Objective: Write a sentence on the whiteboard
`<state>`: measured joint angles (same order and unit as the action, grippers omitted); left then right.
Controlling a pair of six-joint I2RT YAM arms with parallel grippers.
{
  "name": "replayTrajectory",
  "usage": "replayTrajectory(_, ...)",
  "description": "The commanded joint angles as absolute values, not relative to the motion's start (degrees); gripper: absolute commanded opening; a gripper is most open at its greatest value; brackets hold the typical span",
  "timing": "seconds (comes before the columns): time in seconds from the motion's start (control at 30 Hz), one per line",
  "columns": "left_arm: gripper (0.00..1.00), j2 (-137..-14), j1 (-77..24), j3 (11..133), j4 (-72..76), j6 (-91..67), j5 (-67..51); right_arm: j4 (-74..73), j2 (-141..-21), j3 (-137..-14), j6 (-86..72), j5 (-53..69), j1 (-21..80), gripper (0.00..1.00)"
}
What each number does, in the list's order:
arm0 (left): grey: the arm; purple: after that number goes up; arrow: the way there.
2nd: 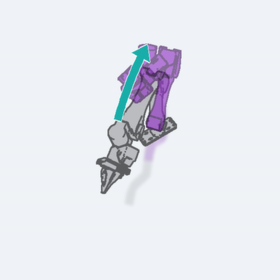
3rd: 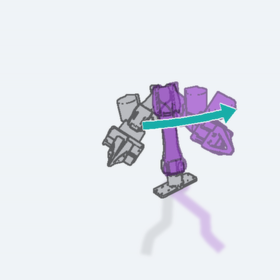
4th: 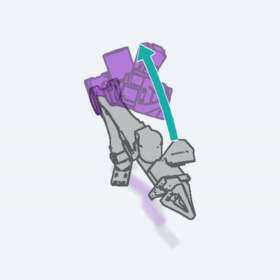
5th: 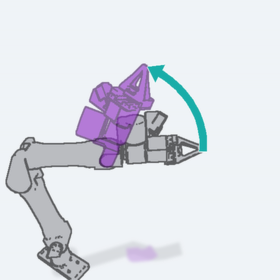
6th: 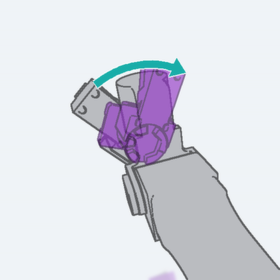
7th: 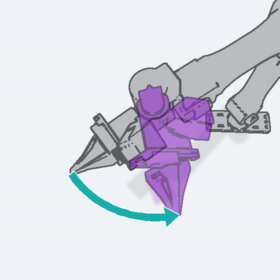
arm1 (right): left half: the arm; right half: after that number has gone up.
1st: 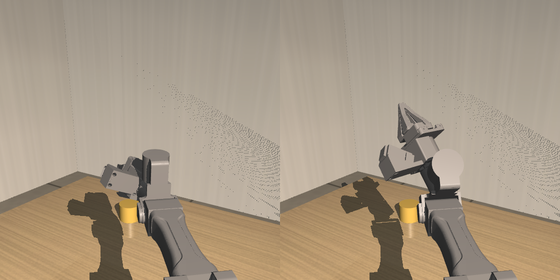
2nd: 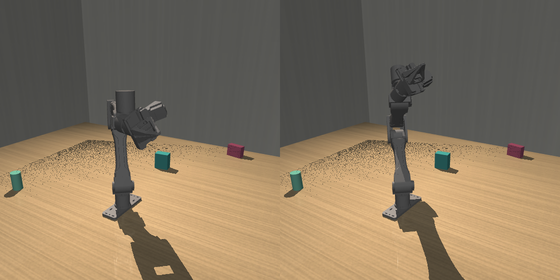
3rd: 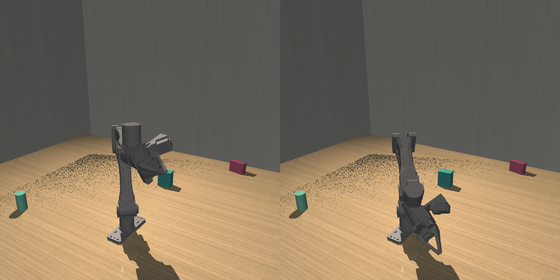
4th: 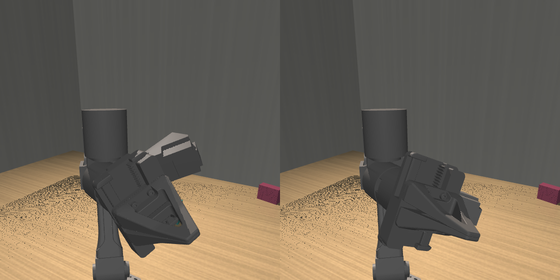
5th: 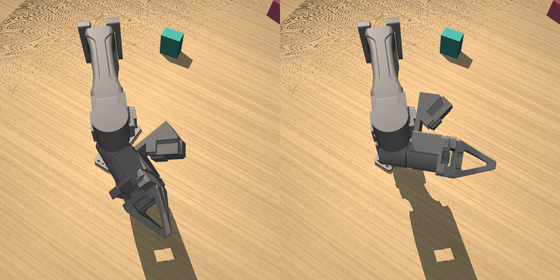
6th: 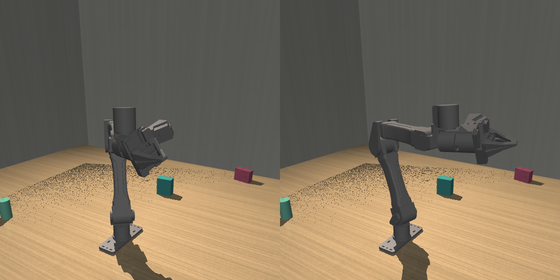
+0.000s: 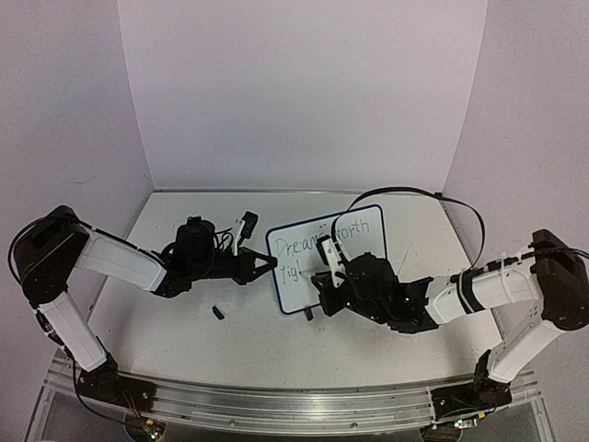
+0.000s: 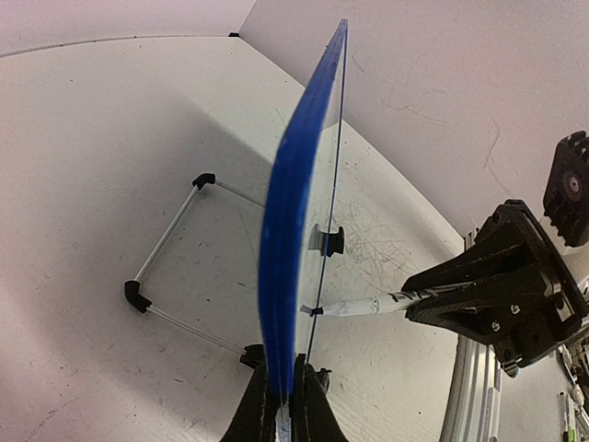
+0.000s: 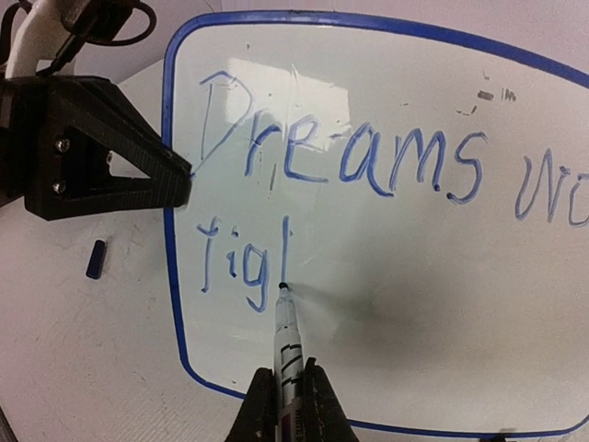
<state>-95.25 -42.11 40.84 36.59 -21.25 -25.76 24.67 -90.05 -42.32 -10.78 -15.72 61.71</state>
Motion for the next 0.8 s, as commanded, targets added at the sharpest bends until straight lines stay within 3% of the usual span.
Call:
replayTrajectory(0.0, 0.0, -93.1, -41.93, 41.14, 35.64, -19.49, -23.98, 26.04, -90.84, -45.28, -10.46, -18.56, 61.37, 0.0)
replayTrajectory(0.77, 0.0, -92.93, -41.93, 40.84, 35.57, -19.27, -23.7, 23.59, -89.89, -42.78, -12.96, -19.4, 61.0, 0.0)
